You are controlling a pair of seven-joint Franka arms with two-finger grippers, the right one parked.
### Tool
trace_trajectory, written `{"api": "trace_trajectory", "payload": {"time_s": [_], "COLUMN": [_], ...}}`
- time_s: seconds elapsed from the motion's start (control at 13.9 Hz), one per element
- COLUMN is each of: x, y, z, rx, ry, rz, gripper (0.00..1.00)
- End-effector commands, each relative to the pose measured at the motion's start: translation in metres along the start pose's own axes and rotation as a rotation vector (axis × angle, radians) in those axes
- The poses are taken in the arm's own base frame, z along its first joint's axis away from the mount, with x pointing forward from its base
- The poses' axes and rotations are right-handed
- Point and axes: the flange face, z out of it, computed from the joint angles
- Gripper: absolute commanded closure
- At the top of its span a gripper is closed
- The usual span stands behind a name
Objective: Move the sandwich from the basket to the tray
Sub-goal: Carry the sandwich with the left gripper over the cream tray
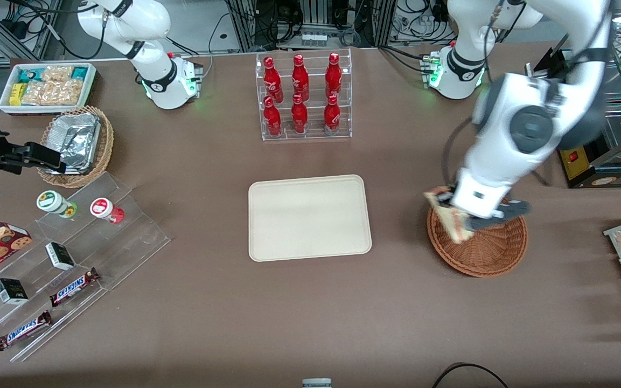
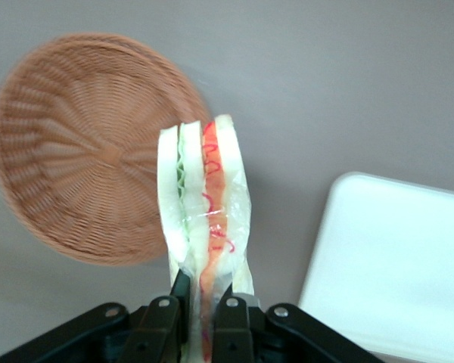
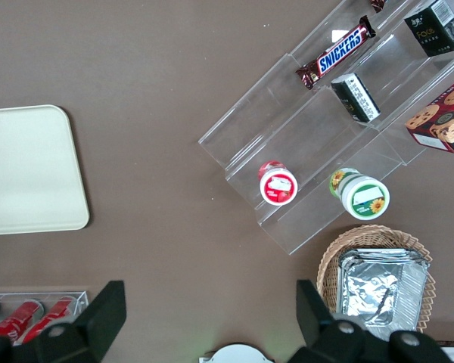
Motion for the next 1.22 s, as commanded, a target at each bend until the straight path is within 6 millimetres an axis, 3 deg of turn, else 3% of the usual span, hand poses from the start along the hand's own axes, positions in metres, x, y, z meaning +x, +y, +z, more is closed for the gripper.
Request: {"api": "trace_trajectory", "payload": {"time_s": [0.0,0.14,0.29,0.36,0.58,0.86,1.15], "x": [-0.032,-0.056,-0.065,-0.079,-0.097,-0.113,-0.120], "y": [0.082,0.125,0.153,0.170,0.219,0.251,0.258], "z": [0.017,0.020,0.028,0.032,0.072,0.119,0.163], "rx": [0.000,-0.035,-0.076,-0.091,-0.090,-0.116,-0.081], "ry": [-0.022,-0.043,-0.079,-0.098,-0.095,-0.057,-0.072], "rz": [0.056,0.102,0.128,0.145,0.201,0.220,0.237], "gripper": [0.84,0.85,0.85,0.85,0.84,0.85,0.84]}}
